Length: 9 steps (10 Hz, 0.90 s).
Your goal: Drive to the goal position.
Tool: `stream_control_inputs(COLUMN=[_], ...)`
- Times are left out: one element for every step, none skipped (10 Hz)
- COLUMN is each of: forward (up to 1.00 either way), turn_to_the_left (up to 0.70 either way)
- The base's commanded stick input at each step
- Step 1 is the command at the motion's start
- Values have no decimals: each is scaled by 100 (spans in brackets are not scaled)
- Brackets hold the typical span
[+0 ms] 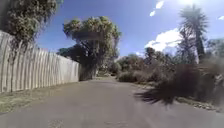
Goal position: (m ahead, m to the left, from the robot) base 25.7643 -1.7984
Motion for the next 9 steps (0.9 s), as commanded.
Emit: stream_control_inputs(forward=[100,100,100,100,100,100,100,100,100], turn_to_the_left=[0,0,0,0,0,0,0,0,0])
